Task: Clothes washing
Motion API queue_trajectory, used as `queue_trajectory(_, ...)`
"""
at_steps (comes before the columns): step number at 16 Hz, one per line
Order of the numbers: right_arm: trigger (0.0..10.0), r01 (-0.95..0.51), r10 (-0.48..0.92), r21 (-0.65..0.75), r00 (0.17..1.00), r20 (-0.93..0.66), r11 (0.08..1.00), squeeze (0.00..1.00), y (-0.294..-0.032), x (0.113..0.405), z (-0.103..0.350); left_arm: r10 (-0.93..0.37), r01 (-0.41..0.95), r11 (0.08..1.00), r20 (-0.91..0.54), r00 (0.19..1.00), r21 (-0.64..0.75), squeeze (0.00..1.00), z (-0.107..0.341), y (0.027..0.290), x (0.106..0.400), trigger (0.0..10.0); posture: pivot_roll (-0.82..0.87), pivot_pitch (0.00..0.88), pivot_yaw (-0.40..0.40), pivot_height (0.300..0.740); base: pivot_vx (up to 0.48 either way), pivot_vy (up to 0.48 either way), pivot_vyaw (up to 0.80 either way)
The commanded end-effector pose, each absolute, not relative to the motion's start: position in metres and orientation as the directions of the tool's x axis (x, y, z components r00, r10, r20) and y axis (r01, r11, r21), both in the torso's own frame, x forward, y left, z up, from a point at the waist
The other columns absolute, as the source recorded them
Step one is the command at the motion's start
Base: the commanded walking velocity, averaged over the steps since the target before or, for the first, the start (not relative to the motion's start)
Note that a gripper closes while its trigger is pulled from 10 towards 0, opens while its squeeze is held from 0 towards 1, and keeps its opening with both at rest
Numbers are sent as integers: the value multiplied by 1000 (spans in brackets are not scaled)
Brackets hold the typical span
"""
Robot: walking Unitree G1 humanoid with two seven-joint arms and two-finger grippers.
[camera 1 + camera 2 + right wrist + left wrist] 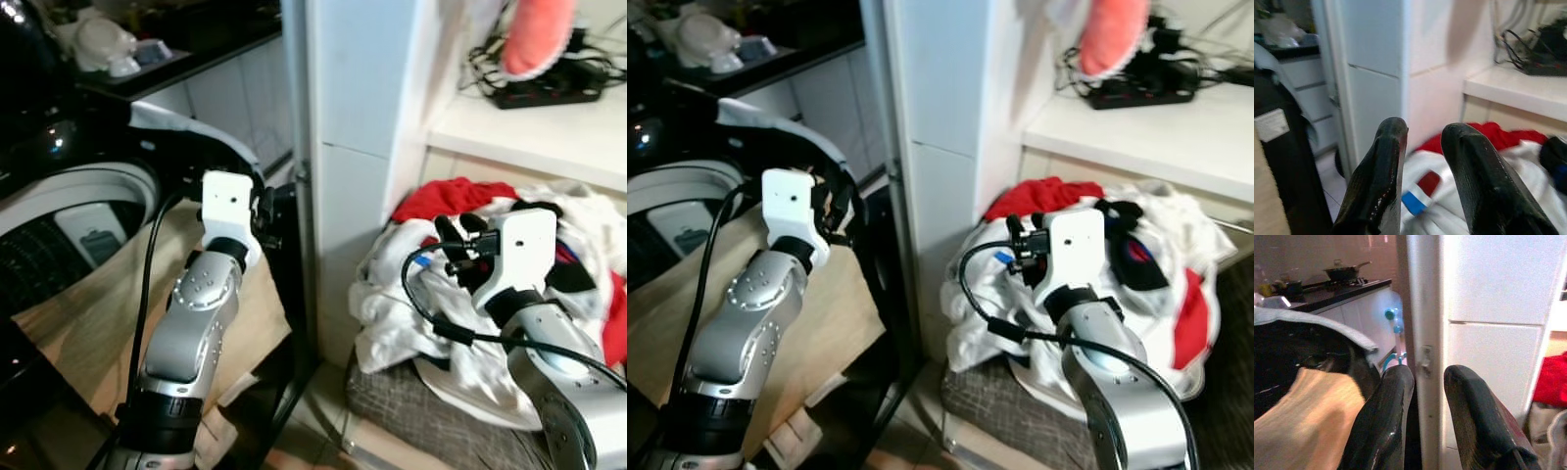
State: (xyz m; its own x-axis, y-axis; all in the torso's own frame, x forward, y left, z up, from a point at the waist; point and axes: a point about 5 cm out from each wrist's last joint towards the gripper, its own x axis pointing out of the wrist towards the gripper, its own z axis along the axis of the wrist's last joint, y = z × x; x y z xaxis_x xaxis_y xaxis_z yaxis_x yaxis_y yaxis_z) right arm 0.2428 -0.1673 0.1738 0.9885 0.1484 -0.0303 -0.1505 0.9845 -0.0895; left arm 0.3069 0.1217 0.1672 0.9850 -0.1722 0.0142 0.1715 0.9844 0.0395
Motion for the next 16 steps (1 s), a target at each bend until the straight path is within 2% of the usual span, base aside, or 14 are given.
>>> queue_trajectory(1,10000,-119,117,-92,993,-25,989,0,-172,246,175,-142,142,989,-5,990,50,0,166,124,310,10000,-59,0,68,740,0,0,0)
queue_trajectory(5,10000,-99,97,-133,995,-28,986,0,-179,250,178,-134,134,991,-16,991,24,0,163,125,312,10000,-63,0,62,740,0,0,0)
queue_trajectory(7,10000,-68,60,-190,997,-48,979,0,-185,252,177,-120,120,987,-6,993,106,0,159,132,311,10000,-67,0,47,740,0,0,0)
queue_trajectory(8,10000,10,-19,-158,998,-55,987,1000,-199,256,178,-139,138,985,6,990,107,0,163,140,310,10000,-63,0,41,740,0,0,0)
queue_trajectory(9,10000,86,-93,-115,994,-62,990,1000,-212,258,180,-186,183,980,40,982,84,0,172,146,310,10000,-61,0,41,740,0,0,0)
queue_trajectory(10,10000,126,-137,-134,988,-72,983,1000,-222,261,183,-243,230,967,116,963,113,0,186,149,310,10000,-60,0,43,740,0,0,0)
queue_trajectory(11,10000,130,-137,-143,990,-44,981,1000,-228,266,191,-275,259,957,131,953,128,0,194,153,312,10000,-60,0,43,740,0,0,0)
queue_trajectory(16,10000,200,-217,-184,973,-78,962,1000,-258,265,207,-248,231,963,118,962,140,0,196,163,316,10000,-58,0,49,740,0,0,0)
